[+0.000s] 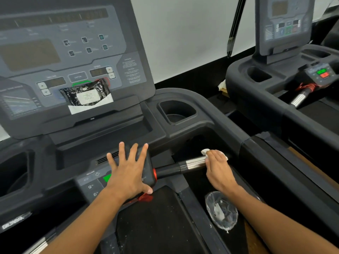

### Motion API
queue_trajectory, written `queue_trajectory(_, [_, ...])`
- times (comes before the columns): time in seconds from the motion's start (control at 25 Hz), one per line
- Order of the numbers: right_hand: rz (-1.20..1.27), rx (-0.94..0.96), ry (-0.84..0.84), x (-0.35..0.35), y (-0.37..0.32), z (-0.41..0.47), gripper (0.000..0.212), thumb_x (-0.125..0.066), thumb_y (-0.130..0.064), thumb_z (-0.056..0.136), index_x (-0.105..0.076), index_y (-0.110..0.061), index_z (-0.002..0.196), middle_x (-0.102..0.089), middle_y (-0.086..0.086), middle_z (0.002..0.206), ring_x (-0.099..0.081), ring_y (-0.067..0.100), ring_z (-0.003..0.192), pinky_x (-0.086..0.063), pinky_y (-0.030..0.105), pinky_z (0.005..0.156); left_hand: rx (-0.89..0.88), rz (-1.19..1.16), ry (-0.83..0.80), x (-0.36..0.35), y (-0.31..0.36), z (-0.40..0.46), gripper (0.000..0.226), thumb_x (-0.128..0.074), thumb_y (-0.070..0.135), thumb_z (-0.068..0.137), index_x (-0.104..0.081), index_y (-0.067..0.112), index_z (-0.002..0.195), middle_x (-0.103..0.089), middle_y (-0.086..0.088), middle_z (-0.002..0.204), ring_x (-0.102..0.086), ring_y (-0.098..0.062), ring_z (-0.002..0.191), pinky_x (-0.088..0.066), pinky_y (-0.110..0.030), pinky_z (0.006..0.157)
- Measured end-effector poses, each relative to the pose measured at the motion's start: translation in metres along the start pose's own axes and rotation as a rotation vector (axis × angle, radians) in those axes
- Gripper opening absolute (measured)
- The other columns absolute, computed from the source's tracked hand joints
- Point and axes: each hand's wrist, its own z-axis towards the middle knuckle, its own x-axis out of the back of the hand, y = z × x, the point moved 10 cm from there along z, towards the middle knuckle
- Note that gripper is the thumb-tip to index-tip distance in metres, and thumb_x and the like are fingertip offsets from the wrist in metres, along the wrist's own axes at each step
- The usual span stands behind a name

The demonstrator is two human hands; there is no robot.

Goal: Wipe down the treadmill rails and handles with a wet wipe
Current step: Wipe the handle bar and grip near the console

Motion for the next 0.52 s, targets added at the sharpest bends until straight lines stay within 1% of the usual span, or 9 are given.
queue_trajectory(0.08, [0.103, 0.054, 0.019, -0.007, -0.047, -0.004, 0.034, -0.047, -0.005, 0.096, -0.061, -0.015, 0.125, -0.064, -0.001, 0.110, -0.056, 0.019, 0.107, -0.040, 0.034, 0.104, -0.004, -0.012, 0.023, 0.005, -0.005, -0.005, 0.150, -0.079, 0.074, 0.051, 0.029, 0.034, 0.149, 0.016, 0.003, 0.162, 0.032, -0.037, 0.143, 0.009, -0.070, 0.111])
queue_trajectory(0.16, [0.180, 0.082, -0.001, -0.017, -0.094, -0.009, 0.035, -0.052, 0.000, 0.092, -0.064, -0.012, 0.122, -0.066, 0.001, 0.108, -0.055, 0.022, 0.106, -0.046, 0.034, 0.095, 0.056, -0.035, 0.031, 0.009, -0.024, -0.012, 0.148, -0.078, 0.075, 0.050, 0.023, 0.034, 0.151, 0.018, 0.003, 0.161, 0.024, -0.039, 0.146, 0.004, -0.068, 0.115])
queue_trajectory(0.24, [0.237, 0.091, -0.032, -0.030, -0.140, -0.013, 0.035, -0.051, -0.004, 0.091, -0.064, -0.016, 0.121, -0.065, -0.001, 0.109, -0.054, 0.020, 0.107, -0.049, 0.034, 0.089, 0.121, -0.049, 0.022, 0.010, -0.043, -0.020, 0.145, -0.077, 0.076, 0.050, 0.020, 0.039, 0.151, 0.017, -0.003, 0.162, 0.017, -0.043, 0.147, 0.002, -0.066, 0.117])
queue_trajectory(0.28, [0.253, 0.086, -0.059, -0.038, -0.160, -0.016, 0.033, -0.049, -0.012, 0.091, -0.062, -0.018, 0.122, -0.064, -0.003, 0.112, -0.053, 0.018, 0.110, -0.050, 0.034, 0.087, 0.131, -0.044, 0.017, 0.011, -0.048, -0.022, 0.144, -0.077, 0.076, 0.050, 0.020, 0.040, 0.150, 0.015, -0.006, 0.162, 0.014, -0.044, 0.147, 0.000, -0.065, 0.117])
queue_trajectory(0.32, [0.269, 0.084, -0.079, -0.043, -0.174, -0.018, 0.035, -0.046, -0.022, 0.092, -0.059, -0.019, 0.124, -0.062, -0.004, 0.115, -0.051, 0.016, 0.113, -0.050, 0.033, 0.089, 0.132, -0.034, 0.012, 0.011, -0.050, -0.023, 0.144, -0.077, 0.076, 0.051, 0.020, 0.040, 0.150, 0.012, -0.008, 0.162, 0.012, -0.045, 0.147, -0.001, -0.065, 0.117])
queue_trajectory(0.36, [0.284, 0.089, -0.108, -0.045, -0.181, -0.021, 0.039, -0.042, -0.028, 0.093, -0.056, -0.018, 0.128, -0.061, -0.003, 0.121, -0.050, 0.017, 0.118, -0.049, 0.033, 0.094, 0.128, -0.024, 0.008, 0.012, -0.050, -0.022, 0.144, -0.077, 0.076, 0.051, 0.020, 0.039, 0.150, 0.010, -0.009, 0.162, 0.009, -0.046, 0.147, -0.002, -0.066, 0.117])
queue_trajectory(0.4, [0.264, 0.137, -0.130, -0.046, -0.182, -0.025, 0.042, -0.039, -0.028, 0.095, -0.053, -0.016, 0.133, -0.060, -0.001, 0.128, -0.049, 0.019, 0.124, -0.044, 0.034, 0.104, 0.123, -0.012, 0.004, 0.012, -0.048, -0.021, 0.144, -0.077, 0.077, 0.051, 0.020, 0.038, 0.150, 0.008, -0.009, 0.162, 0.007, -0.047, 0.147, -0.004, -0.067, 0.116])
queue_trajectory(0.44, [0.187, 0.233, -0.135, -0.042, -0.178, -0.029, 0.044, -0.037, -0.025, 0.098, -0.051, -0.013, 0.138, -0.058, 0.003, 0.134, -0.048, 0.022, 0.129, -0.034, 0.035, 0.113, 0.116, 0.005, 0.004, 0.012, -0.047, -0.020, 0.145, -0.077, 0.078, 0.050, 0.020, 0.037, 0.150, 0.006, -0.010, 0.162, 0.004, -0.048, 0.146, -0.005, -0.067, 0.116])
queue_trajectory(0.52, [-0.024, 0.381, -0.125, -0.033, -0.146, -0.031, 0.045, -0.031, -0.029, 0.101, -0.046, -0.014, 0.141, -0.055, 0.004, 0.139, -0.047, 0.022, 0.132, -0.023, 0.042, 0.119, 0.105, 0.031, 0.002, 0.012, -0.047, -0.020, 0.145, -0.075, 0.080, 0.050, 0.019, 0.036, 0.151, 0.003, -0.012, 0.161, 0.001, -0.048, 0.146, -0.008, -0.068, 0.116])
